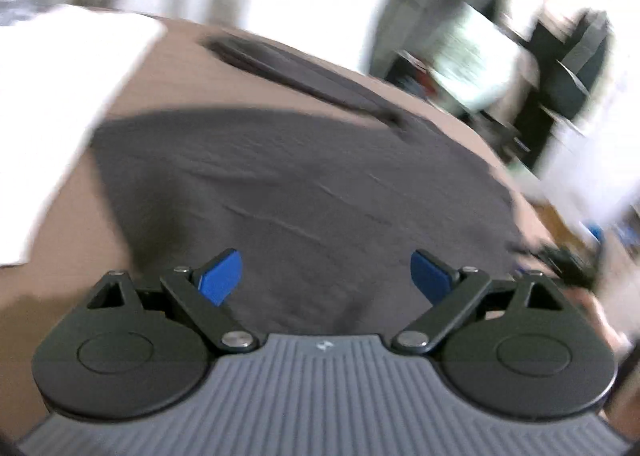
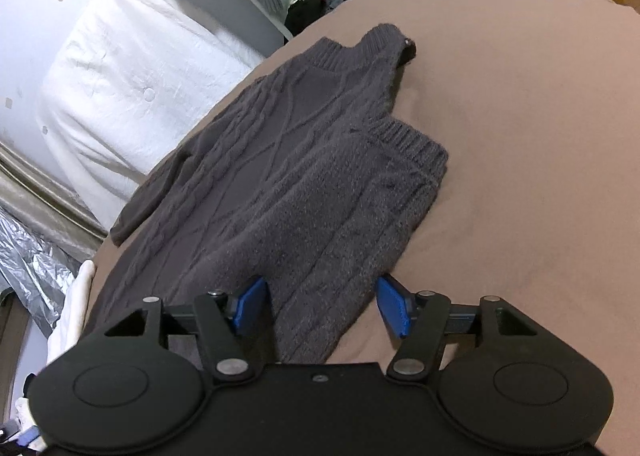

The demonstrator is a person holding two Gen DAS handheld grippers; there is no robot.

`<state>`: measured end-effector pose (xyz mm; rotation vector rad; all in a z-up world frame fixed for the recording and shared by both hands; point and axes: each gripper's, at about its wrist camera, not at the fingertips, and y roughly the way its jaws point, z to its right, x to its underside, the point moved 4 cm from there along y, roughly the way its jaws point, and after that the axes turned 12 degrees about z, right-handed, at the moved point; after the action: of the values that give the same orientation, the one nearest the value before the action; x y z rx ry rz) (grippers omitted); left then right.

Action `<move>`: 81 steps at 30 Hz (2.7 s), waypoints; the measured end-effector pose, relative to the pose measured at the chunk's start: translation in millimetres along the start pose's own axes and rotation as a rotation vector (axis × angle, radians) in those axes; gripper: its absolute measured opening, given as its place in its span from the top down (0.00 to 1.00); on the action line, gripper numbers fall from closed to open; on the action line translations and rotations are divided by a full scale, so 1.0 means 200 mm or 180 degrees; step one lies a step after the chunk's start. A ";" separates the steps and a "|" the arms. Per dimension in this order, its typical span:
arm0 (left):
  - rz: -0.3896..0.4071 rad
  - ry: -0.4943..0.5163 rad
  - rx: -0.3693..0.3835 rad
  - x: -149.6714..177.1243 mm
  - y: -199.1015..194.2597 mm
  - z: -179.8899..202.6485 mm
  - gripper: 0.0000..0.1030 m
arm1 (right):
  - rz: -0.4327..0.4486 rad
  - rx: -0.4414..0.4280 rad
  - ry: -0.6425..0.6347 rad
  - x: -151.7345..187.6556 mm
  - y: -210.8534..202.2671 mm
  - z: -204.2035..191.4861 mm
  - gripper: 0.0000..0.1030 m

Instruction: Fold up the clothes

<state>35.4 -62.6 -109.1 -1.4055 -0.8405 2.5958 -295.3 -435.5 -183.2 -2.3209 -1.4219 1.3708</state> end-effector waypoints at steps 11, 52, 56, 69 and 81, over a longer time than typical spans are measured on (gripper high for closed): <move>-0.1203 0.1098 -0.0201 0.33 0.31 0.17 0.55 | 0.0658 0.0506 -0.1170 -0.09 -0.15 -0.24 0.91; -0.0102 -0.0171 0.0944 0.01 0.09 0.22 0.87 | 0.1060 0.0132 -0.1247 -0.02 -0.26 -0.42 0.90; -0.0088 -0.0520 0.0956 -0.03 0.09 0.14 0.98 | 0.1156 0.0064 -0.1468 -0.05 -0.25 -0.52 0.90; -0.0802 0.0204 0.0372 -0.07 0.53 0.30 0.36 | -0.0577 -0.0015 -0.0439 -0.34 0.68 -0.68 0.82; -0.1272 0.1110 0.0401 0.38 0.71 0.58 0.13 | -0.0178 -0.0415 -0.0596 -0.40 0.34 -0.55 0.56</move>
<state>-73.5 -210.4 -186.2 -1.4233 -0.7923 2.0004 -182.9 -495.2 -101.1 -2.2591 -1.6622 1.5593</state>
